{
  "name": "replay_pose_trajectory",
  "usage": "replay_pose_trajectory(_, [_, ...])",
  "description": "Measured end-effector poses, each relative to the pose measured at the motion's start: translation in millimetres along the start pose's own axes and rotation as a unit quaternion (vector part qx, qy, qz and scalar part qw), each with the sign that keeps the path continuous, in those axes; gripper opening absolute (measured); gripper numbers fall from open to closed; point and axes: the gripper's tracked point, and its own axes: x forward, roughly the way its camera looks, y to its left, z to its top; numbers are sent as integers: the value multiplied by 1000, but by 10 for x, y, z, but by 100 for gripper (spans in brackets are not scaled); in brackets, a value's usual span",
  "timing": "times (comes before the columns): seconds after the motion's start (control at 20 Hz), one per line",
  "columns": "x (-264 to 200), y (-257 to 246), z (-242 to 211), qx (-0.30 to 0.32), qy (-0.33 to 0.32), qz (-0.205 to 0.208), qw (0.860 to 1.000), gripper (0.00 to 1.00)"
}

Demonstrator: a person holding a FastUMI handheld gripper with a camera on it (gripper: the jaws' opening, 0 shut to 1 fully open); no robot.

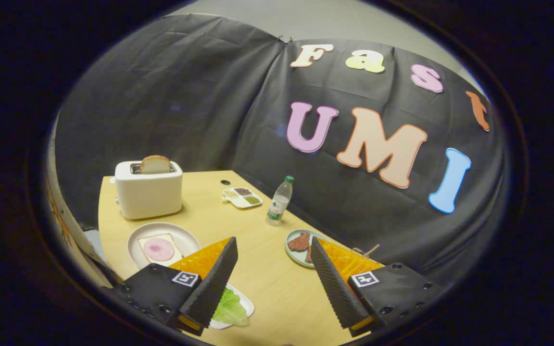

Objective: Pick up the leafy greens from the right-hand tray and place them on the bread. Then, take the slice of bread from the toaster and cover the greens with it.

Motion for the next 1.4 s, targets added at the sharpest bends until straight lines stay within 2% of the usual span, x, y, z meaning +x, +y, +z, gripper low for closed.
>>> replay_pose_trajectory(0.3, [138,294,-546,-19,55,64,996,99])
replay_pose_trajectory(0.6, [247,597,-1165,-26,114,120,986,99])
replay_pose_trajectory(1.0, [346,856,-1791,-14,172,161,972,99])
replay_pose_trajectory(1.4, [405,1096,-2193,7,223,186,957,99])
